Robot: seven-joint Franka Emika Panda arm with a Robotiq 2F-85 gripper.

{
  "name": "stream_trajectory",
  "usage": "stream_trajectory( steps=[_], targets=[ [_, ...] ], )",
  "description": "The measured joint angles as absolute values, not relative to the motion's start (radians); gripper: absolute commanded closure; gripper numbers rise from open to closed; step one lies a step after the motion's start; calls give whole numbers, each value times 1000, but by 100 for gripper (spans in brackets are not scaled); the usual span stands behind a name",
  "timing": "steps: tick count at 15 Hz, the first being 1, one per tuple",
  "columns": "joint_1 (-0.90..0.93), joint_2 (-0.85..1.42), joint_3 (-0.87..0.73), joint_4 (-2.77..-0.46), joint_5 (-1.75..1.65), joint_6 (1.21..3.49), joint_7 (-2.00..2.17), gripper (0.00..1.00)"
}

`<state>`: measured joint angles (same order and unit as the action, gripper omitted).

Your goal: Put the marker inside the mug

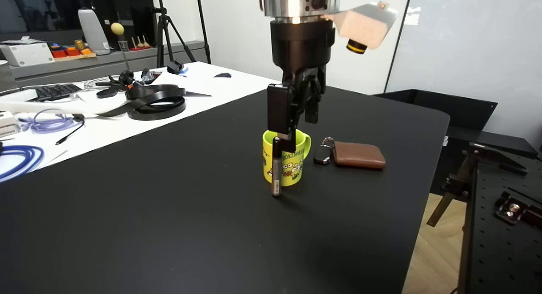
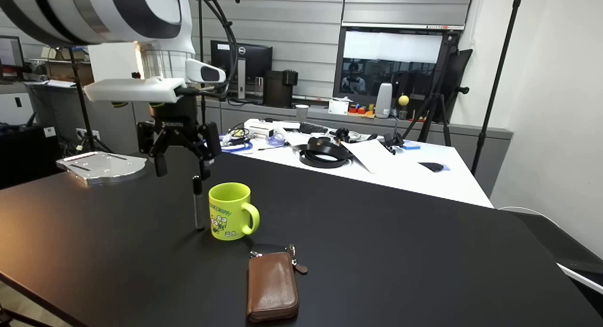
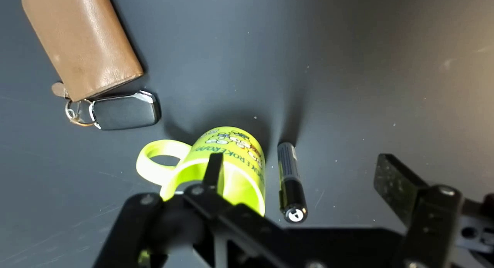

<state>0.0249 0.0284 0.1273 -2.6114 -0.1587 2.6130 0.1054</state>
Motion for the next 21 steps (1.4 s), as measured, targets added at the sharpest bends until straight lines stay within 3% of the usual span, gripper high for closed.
stream_trajectory(
  steps=[7,8,10,19,20,21],
  targets=[
    [52,113,100,-2551,-226,2636,118,0],
    [57,127,95,-2540,-232,2636,118,25],
    [67,152,89,-2522,-239,2636,118,32],
    [111,225,61,-2456,-261,2638,117,95],
    [114,228,60,-2452,-261,2639,117,99],
    [116,229,60,-2450,-259,2639,116,95]
  ],
)
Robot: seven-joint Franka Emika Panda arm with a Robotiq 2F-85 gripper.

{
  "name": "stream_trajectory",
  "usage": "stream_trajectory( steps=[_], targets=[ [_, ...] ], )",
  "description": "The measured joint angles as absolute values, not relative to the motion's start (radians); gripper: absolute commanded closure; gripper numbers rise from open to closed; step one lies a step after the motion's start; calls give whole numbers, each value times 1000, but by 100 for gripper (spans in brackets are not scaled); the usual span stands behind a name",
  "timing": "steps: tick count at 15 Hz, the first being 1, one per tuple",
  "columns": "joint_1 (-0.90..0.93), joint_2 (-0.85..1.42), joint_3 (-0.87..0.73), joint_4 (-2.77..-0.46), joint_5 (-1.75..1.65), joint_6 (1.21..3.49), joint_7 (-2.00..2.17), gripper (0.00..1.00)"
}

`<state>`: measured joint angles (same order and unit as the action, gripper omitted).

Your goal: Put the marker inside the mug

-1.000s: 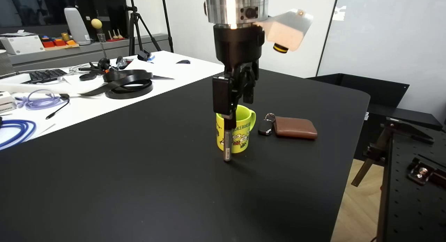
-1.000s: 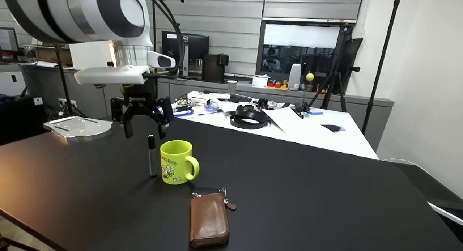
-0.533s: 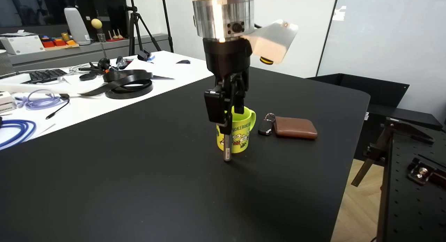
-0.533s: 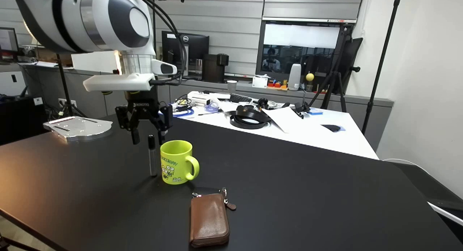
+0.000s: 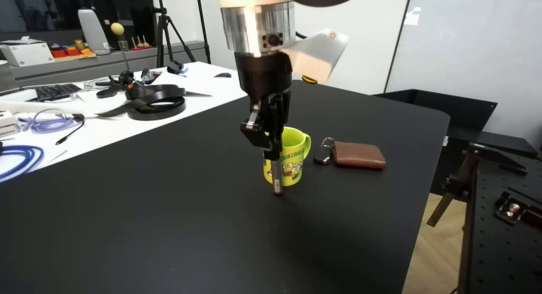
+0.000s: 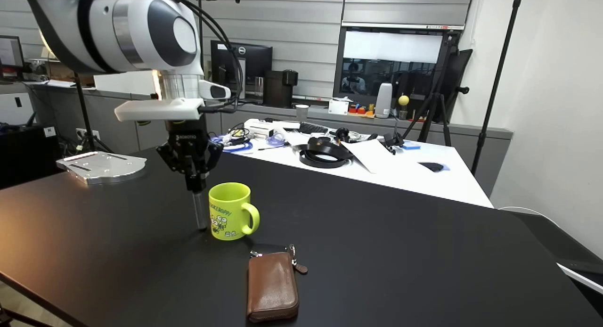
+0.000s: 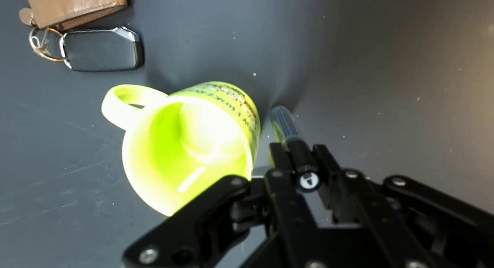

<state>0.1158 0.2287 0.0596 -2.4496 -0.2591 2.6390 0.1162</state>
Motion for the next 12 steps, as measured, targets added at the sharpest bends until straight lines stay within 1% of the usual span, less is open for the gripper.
stream_trajectory(
  steps=[5,12],
  targets=[
    [121,195,60,-2449,-257,2639,116,94],
    [123,19,71,-2453,-238,2587,115,94]
  ],
)
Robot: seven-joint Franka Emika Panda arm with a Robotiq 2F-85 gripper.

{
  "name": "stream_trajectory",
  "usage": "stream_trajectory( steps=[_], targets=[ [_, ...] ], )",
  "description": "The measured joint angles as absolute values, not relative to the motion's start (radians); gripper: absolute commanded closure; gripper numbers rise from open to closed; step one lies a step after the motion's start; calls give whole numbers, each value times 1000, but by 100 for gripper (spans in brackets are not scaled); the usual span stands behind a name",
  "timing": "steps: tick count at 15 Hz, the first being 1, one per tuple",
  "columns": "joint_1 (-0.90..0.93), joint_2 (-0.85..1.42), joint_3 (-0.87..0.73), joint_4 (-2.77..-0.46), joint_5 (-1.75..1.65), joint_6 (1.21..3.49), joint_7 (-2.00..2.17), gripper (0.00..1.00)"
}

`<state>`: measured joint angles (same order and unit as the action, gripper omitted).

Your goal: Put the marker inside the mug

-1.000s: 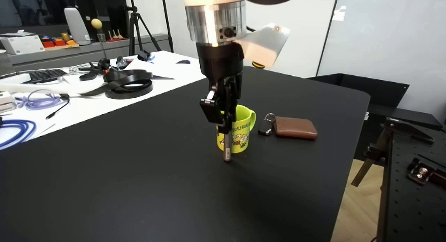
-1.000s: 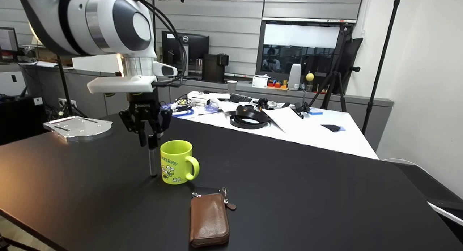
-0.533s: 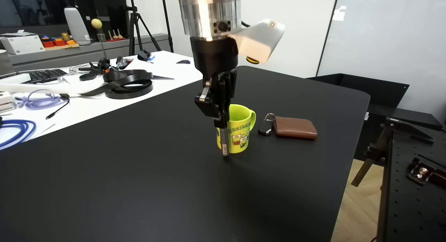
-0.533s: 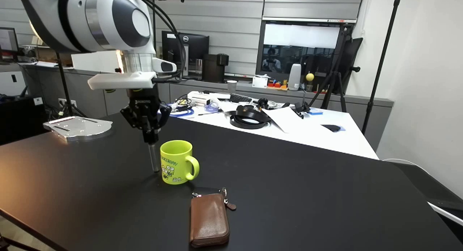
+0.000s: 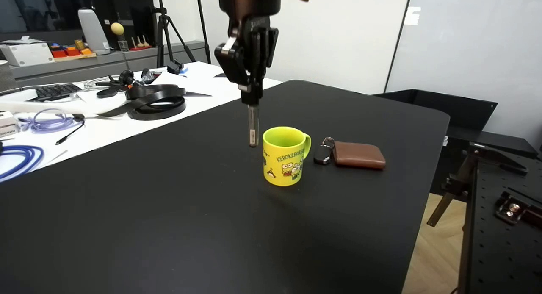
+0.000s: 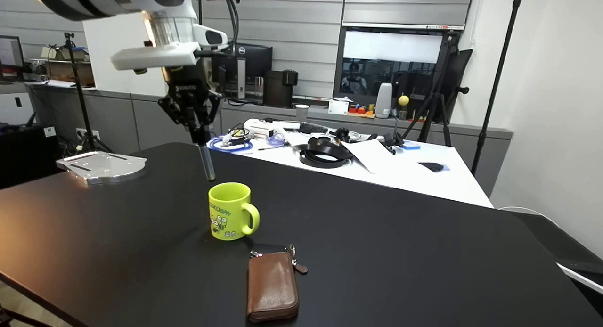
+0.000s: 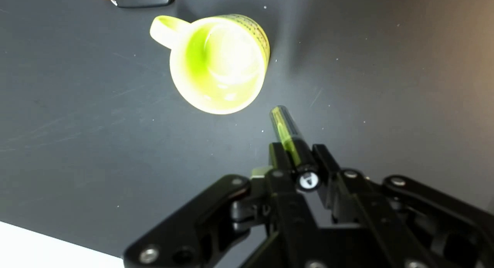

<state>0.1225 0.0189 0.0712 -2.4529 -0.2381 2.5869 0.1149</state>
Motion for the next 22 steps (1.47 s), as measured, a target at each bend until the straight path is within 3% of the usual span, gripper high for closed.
stream_trajectory(
  steps=[9,22],
  targets=[
    [54,-145,70,-2462,-241,2417,143,94],
    [17,29,64,-2476,-217,2490,139,94]
  ],
)
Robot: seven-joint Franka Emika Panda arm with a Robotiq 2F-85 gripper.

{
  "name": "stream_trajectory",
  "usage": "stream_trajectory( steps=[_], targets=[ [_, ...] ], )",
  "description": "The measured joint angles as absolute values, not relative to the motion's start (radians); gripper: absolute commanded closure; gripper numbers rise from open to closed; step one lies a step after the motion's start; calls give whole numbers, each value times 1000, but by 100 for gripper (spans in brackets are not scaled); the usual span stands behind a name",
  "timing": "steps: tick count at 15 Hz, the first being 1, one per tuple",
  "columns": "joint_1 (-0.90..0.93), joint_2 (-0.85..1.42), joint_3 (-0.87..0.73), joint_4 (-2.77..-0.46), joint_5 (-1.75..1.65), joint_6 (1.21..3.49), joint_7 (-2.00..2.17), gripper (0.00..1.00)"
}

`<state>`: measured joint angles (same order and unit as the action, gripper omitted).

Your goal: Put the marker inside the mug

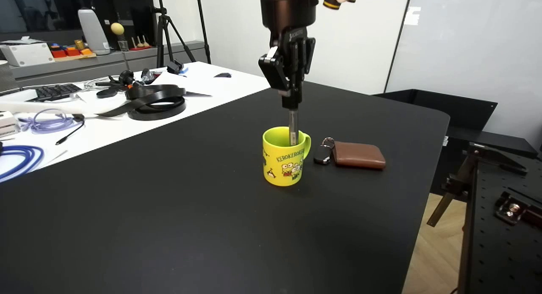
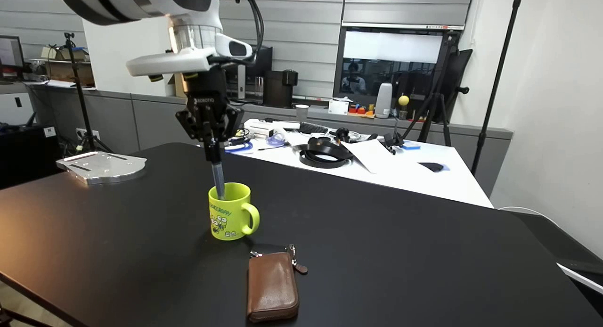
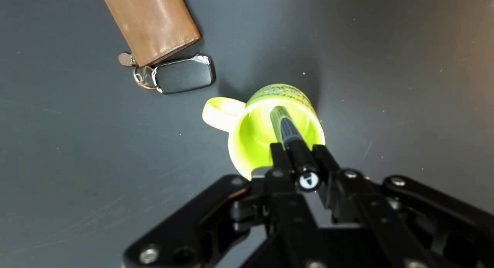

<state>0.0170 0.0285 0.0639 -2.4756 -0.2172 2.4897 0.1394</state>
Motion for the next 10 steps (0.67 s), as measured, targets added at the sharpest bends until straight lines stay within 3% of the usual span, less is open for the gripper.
stream_trajectory(
  steps=[8,9,10],
  targets=[
    [17,143,44,-2473,-182,2617,83,94],
    [17,149,43,-2473,-180,2636,78,53],
    [17,154,42,-2473,-179,2654,75,53]
  ],
)
